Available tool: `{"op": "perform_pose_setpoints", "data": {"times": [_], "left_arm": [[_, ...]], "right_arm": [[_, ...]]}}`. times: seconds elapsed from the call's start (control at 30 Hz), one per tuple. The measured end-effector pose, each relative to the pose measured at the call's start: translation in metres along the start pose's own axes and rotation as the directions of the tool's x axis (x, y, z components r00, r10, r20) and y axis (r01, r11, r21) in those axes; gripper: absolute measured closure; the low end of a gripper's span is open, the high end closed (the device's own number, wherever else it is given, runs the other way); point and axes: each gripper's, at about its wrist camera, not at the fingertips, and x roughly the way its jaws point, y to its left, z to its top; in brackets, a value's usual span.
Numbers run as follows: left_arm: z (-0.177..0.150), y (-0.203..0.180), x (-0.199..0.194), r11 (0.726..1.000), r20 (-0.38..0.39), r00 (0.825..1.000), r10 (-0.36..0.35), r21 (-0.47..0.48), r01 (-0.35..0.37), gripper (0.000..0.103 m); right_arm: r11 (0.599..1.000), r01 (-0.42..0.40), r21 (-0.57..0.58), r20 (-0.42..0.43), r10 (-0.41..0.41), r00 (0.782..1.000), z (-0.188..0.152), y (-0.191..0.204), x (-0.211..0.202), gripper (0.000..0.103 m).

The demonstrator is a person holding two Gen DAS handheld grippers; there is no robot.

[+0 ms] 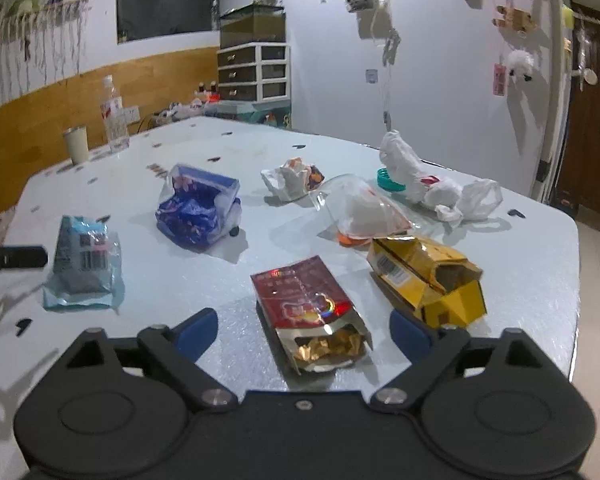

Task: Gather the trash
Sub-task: 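Grasp the red snack packet with the right tool while the left grasps the teal bag, then lift the red packet with the right tool and turn toward the bin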

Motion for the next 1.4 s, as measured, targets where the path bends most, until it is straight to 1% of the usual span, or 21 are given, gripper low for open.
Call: {"op": "perform_pose_setpoints", "data": {"times": [0.03, 0.13, 0.3, 0.4, 0.5, 0.57, 0.6, 0.67, 0.73, 0.8, 0.87, 0.93, 1.0, 1.03, 1.07, 1.1, 1.13, 1.23, 1.4], "left_arm": [[0.003, 0.003, 0.005, 1.000, -0.008, 1.000, -0.016, -0.020, 0.016, 0.000], [0.008, 0.007, 0.018, 0.998, -0.033, 0.999, -0.040, -0.047, 0.039, 0.000], [0.013, 0.005, 0.037, 0.998, -0.073, 0.996, -0.042, -0.043, 0.039, 0.000], [0.014, 0.003, 0.041, 0.999, -0.074, 0.997, -0.031, -0.026, 0.030, 0.000], [0.012, -0.001, 0.042, 1.000, -0.073, 0.997, -0.022, -0.006, 0.022, 0.001], [0.009, -0.005, 0.041, 1.000, -0.071, 0.997, -0.007, 0.012, 0.008, 0.003], [0.008, -0.007, 0.040, 1.000, -0.073, 0.997, -0.006, 0.020, 0.007, 0.005], [0.006, -0.011, 0.039, 1.000, -0.073, 0.997, 0.001, 0.026, 0.001, 0.008], [0.004, -0.015, 0.039, 0.999, -0.070, 0.997, 0.020, 0.033, -0.018, 0.013], [0.003, -0.018, 0.039, 0.999, -0.069, 0.997, 0.030, 0.028, -0.028, 0.018], [0.002, -0.020, 0.039, 0.999, -0.070, 0.997, 0.036, 0.021, -0.035, 0.025], [0.002, -0.022, 0.039, 0.999, -0.071, 0.996, 0.051, 0.023, -0.050, 0.037], [0.001, -0.024, 0.039, 0.997, -0.068, 0.995, 0.070, 0.022, -0.069, 0.038], [0.001, -0.025, 0.039, 0.997, -0.067, 0.995, 0.078, 0.024, -0.076, 0.039], [0.000, -0.027, 0.038, 0.996, -0.068, 0.994, 0.088, 0.028, -0.086, 0.039], [0.000, -0.029, 0.038, 0.995, -0.071, 0.993, 0.095, 0.031, -0.093, 0.040], [-0.001, -0.031, 0.037, 0.995, -0.075, 0.992, 0.097, 0.035, -0.094, 0.041], [-0.004, -0.040, 0.032, 0.993, -0.081, 0.991, 0.109, 0.061, -0.105, 0.044], [-0.010, -0.060, 0.021, 0.980, -0.070, 0.986, 0.151, 0.143, -0.140, 0.046]], "right_arm": [[1.000, -0.001, -0.015, -0.006, 0.001, 1.000, 0.002, 0.001, 0.003, 0.016], [0.999, -0.021, -0.050, -0.021, 0.020, 1.000, 0.007, 0.004, 0.012, 0.017], [0.995, -0.043, -0.090, -0.061, 0.038, 0.997, 0.012, 0.007, 0.029, 0.020], [0.994, -0.048, -0.096, -0.081, 0.040, 0.996, 0.011, 0.007, 0.034, 0.027], [0.994, -0.081, -0.078, -0.091, 0.074, 0.993, 0.010, 0.005, 0.035, 0.033], [0.993, -0.093, -0.071, -0.100, 0.086, 0.991, 0.009, 0.006, 0.035, 0.042], [0.993, -0.095, -0.071, -0.106, 0.087, 0.991, 0.008, 0.006, 0.036, 0.044], [0.992, -0.104, -0.069, -0.111, 0.096, 0.989, 0.006, 0.008, 0.037, 0.044], [0.994, -0.098, -0.053, -0.110, 0.092, 0.990, 0.007, 0.009, 0.038, 0.044], [0.997, -0.083, -0.003, -0.109, 0.082, 0.991, 0.010, 0.007, 0.041, 0.040], [0.995, -0.079, 0.054, -0.108, 0.084, 0.991, 0.014, 0.005, 0.044, 0.032], [0.994, -0.077, 0.074, -0.110, 0.085, 0.990, 0.016, 0.006, 0.047, 0.032], [0.997, -0.053, 0.055, -0.112, 0.059, 0.992, 0.016, 0.012, 0.049, 0.033], [0.998, -0.038, 0.040, -0.114, 0.043, 0.993, 0.016, 0.014, 0.051, 0.036], [1.000, -0.022, 0.022, -0.113, 0.025, 0.993, 0.015, 0.018, 0.051, 0.043], [1.000, -0.012, 0.014, -0.111, 0.014, 0.994, 0.015, 0.019, 0.050, 0.047], [1.000, -0.003, 0.010, -0.110, 0.004, 0.994, 0.015, 0.020, 0.049, 0.048], [0.999, -0.022, 0.027, -0.116, 0.025, 0.993, 0.014, 0.020, 0.043, 0.049], [0.999, -0.018, 0.043, -0.101, 0.022, 0.995, 0.009, 0.022, 0.028, 0.050]]}}
